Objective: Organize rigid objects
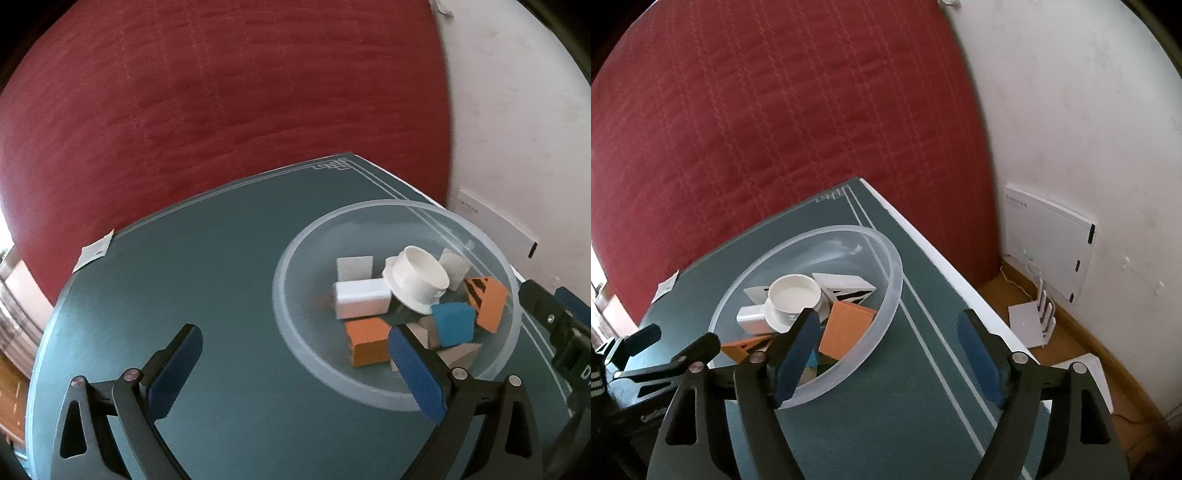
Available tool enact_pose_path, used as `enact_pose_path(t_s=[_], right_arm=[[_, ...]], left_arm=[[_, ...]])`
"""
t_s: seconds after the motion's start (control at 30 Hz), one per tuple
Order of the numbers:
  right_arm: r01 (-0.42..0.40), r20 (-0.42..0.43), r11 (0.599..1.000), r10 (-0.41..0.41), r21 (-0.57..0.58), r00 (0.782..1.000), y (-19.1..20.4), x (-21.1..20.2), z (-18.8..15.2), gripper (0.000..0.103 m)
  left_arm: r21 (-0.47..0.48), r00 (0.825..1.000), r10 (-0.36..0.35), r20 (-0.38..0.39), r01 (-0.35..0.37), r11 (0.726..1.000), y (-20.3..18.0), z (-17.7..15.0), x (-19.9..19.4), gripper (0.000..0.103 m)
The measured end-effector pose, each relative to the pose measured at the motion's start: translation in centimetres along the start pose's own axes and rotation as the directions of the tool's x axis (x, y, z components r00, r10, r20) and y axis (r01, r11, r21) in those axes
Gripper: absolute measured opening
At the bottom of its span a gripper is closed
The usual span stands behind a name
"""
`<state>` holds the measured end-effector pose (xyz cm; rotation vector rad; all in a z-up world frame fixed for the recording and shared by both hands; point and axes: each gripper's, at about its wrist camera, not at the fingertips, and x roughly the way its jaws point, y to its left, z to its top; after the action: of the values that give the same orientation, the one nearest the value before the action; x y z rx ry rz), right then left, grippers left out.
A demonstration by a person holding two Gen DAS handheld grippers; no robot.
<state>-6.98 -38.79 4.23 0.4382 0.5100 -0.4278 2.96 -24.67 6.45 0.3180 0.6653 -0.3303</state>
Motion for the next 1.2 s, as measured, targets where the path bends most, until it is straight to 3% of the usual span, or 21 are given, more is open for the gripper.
enact_pose_path(t_s=[0.23, 0.6, 0.8, 0.93, 1.2], right_arm=[[-0.039, 0.005, 0.999, 0.039, -0.004, 0.999, 0.4, -0.2, -0.1, 0.095], [-0.053, 0.022, 0.999, 0.053, -0.009, 0.998, 0.9, -0.8, -0.5, 0.096], [-0.108, -0.018, 0.986, 0.106, -0.126, 0.994, 3.1, -1.8, -2.0, 0.096], [-0.095, -0.036, 0.983, 0.09, -0.158, 0.995, 3.5, -2.5, -2.8, 0.097], [-0.081, -0.068, 0.972, 0.068, -0.222, 0.995, 4.6, -2.5, -3.5, 0.097]], left_arm=[[-0.042, 0.999, 0.027, -0.02, -0.028, 0.999, 1.6, -1.1, -0.7, 0.102], [-0.091, 0.998, 0.038, -0.056, -0.043, 0.995, 2.5, -2.4, -1.9, 0.102], [-0.102, 0.996, 0.041, -0.081, -0.049, 0.994, 3.2, -2.7, -2.1, 0.102], [-0.111, 0.995, 0.049, -0.09, -0.059, 0.992, 3.5, -3.1, -2.0, 0.102], [-0.099, 0.996, 0.085, -0.042, -0.089, 0.991, 3.5, -3.2, -3.3, 0.102]])
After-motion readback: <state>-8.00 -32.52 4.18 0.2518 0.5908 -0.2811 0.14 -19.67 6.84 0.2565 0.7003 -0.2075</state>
